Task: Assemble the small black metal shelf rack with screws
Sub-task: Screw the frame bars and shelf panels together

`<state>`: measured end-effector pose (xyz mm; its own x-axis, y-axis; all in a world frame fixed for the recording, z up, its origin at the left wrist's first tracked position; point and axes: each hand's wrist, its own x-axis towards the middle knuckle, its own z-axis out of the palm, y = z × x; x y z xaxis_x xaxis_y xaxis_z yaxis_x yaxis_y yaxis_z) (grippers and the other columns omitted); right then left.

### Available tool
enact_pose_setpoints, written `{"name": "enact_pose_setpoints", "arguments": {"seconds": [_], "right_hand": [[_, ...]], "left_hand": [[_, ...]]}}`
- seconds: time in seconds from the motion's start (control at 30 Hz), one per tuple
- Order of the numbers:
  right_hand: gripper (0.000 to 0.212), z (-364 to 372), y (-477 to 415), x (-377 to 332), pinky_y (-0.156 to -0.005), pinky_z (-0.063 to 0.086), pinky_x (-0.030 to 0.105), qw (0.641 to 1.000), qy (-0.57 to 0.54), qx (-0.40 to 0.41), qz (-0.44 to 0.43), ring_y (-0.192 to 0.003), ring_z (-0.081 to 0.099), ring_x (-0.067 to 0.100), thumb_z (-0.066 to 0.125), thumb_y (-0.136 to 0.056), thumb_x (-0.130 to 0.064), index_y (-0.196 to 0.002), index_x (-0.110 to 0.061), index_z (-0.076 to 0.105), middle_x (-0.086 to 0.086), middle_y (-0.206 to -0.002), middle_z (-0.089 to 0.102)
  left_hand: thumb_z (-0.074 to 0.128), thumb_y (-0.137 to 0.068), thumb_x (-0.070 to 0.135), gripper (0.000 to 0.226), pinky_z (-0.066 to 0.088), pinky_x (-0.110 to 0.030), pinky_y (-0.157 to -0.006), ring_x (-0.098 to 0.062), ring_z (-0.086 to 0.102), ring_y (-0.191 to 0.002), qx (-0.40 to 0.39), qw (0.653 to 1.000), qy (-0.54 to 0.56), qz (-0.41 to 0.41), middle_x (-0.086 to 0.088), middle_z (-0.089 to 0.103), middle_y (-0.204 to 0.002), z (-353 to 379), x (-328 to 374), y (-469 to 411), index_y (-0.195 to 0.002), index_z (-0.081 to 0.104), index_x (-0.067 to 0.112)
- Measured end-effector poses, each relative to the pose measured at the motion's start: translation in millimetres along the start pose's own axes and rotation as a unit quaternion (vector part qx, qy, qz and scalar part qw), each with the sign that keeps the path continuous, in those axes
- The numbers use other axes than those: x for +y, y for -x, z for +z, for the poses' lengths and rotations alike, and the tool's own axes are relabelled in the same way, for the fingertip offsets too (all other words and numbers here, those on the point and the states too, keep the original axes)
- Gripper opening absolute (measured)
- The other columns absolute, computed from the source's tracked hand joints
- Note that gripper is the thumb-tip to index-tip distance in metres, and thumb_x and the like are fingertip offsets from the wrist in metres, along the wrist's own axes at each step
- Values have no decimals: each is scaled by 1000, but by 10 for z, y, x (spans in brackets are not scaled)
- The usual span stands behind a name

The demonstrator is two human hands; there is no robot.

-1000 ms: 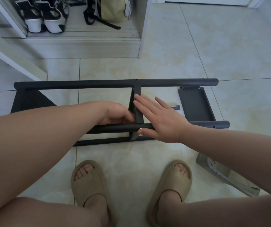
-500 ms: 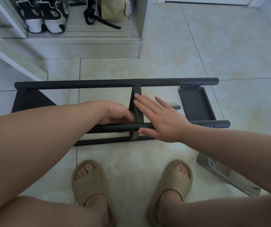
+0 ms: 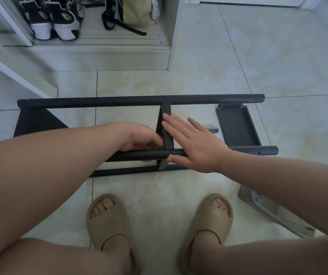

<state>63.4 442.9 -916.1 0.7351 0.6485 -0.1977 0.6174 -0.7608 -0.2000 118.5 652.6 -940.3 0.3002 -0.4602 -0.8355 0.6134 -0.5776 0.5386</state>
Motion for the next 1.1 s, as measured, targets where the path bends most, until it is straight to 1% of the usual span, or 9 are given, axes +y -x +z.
{"name": "enact_pose_setpoints", "arguments": {"seconds": [0.17,0.27,0.37,0.43,0.57,0.67,0.77,0.87,1.1], "right_hand": [[89,3,-5,2,-127,-1,40,1000,-3,4,-3,-155,-10,10,27,-96,-69,-163,-16,3,-5,-169,-12],[89,1,-4,3,-127,-1,40,1000,-7,4,-2,-155,-10,10,26,-95,-69,-163,-16,3,-6,-169,-11],[89,1,-4,2,-127,-1,40,1000,-9,4,-2,-155,-11,10,26,-95,-70,-163,-16,3,-6,-169,-11],[89,1,-2,2,-127,-1,40,1000,-10,5,-2,-155,-10,10,27,-95,-69,-163,-16,3,-6,-169,-11],[88,1,-3,7,-127,-1,40,1000,-5,4,-2,-155,-11,9,25,-95,-69,-163,-17,3,-6,-169,-12],[89,4,-5,8,-127,-1,40,1000,-6,3,-3,-155,-11,9,25,-95,-70,-163,-17,2,-6,-169,-12],[88,9,-4,7,-127,0,40,1000,-8,7,-2,-155,-11,9,27,-96,-69,-163,-17,3,-6,-169,-11],[88,14,-4,5,-127,1,40,1000,-9,8,-2,-155,-11,9,28,-96,-69,-163,-17,3,-6,-169,-11],[89,5,-2,1,-127,1,40,1000,-11,8,-2,-155,-10,9,27,-95,-69,-163,-17,4,-6,-169,-10]], "left_hand": [[52,-91,9,22,48,-30,-75,-17,63,-75,-16,1000,6,13,-6,71,-86,1,6,32,-94,73,13],[54,-93,10,19,50,-30,-75,-16,66,-76,1,1000,6,29,-5,73,-87,20,7,22,-98,73,12],[57,-94,14,21,50,-34,-83,-19,62,-85,15,1000,3,12,-6,70,-92,23,4,5,-109,72,10],[56,-95,16,24,51,-33,-82,-19,61,-87,7,1000,4,3,-6,69,-94,18,2,2,-113,70,10],[52,-94,12,19,47,-33,-80,-17,59,-76,-15,1000,8,16,-4,69,-82,14,3,22,-97,71,12],[52,-93,10,22,49,-32,-77,-16,63,-76,-21,999,13,28,-4,71,-85,4,4,34,-92,73,15],[55,-95,12,19,51,-32,-76,-17,64,-82,-6,1000,3,30,-4,71,-91,5,0,12,-97,73,14],[58,-94,14,17,53,-33,-83,-17,64,-83,6,1000,1,12,-4,71,-91,0,-11,-12,-103,72,13],[50,-92,6,27,48,-31,-74,-18,63,-75,-28,999,5,32,-6,71,-85,-1,0,49,-88,75,15]]}}
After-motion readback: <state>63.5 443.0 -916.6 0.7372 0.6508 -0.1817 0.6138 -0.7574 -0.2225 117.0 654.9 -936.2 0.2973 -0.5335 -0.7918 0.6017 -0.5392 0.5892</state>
